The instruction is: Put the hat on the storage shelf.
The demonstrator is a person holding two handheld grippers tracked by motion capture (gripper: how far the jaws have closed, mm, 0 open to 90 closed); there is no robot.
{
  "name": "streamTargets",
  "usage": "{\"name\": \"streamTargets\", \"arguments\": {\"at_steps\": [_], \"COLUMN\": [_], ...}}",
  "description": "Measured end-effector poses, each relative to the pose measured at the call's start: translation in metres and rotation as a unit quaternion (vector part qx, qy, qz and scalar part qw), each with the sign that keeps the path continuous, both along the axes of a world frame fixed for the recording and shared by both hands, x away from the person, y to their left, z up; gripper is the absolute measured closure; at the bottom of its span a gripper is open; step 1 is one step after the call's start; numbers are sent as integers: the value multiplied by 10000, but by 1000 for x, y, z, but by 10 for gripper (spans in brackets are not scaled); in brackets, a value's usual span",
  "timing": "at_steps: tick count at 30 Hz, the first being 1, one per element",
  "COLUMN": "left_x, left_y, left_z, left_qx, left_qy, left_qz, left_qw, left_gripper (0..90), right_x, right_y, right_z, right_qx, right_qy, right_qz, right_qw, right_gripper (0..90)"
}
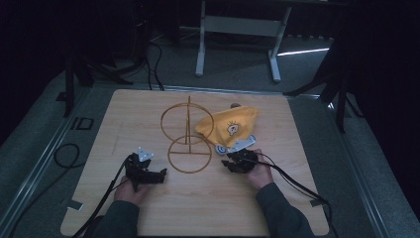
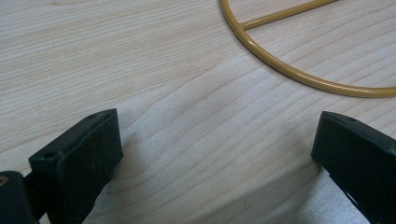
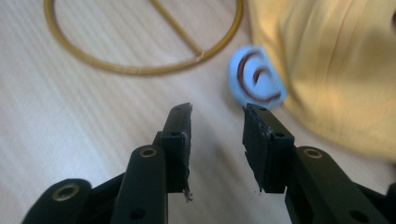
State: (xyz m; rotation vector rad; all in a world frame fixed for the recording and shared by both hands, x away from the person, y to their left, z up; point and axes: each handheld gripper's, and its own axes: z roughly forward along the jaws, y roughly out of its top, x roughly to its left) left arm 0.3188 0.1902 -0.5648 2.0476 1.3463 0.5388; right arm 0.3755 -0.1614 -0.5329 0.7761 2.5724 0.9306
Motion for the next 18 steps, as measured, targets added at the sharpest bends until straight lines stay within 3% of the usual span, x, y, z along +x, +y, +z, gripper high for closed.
{"name": "streamTargets", "arguments": {"at_steps": [4,8,14,18], "left_x": [0,0,0,0], "left_y": [0,0,0,0], "left_z": [0,0,0,0], "left_qx": [1,6,3,1], "left_qy": [-1,8,5,5], "left_qz": [0,-5,-1,-3], "left_qw": [10000,10000,10000,10000], "left_gripper": [19,19,19,19], "right_x": [10,17,27,34], "right_y": [10,17,30,34], "right_z": [2,0,-1,-7], "right_qx": [-19,-82,-364,-519], "right_qy": [-226,-284,-503,-505], "right_qz": [43,92,189,172], "right_qw": [9997,9995,9979,9972], "right_gripper": [539,534,523,529]}}
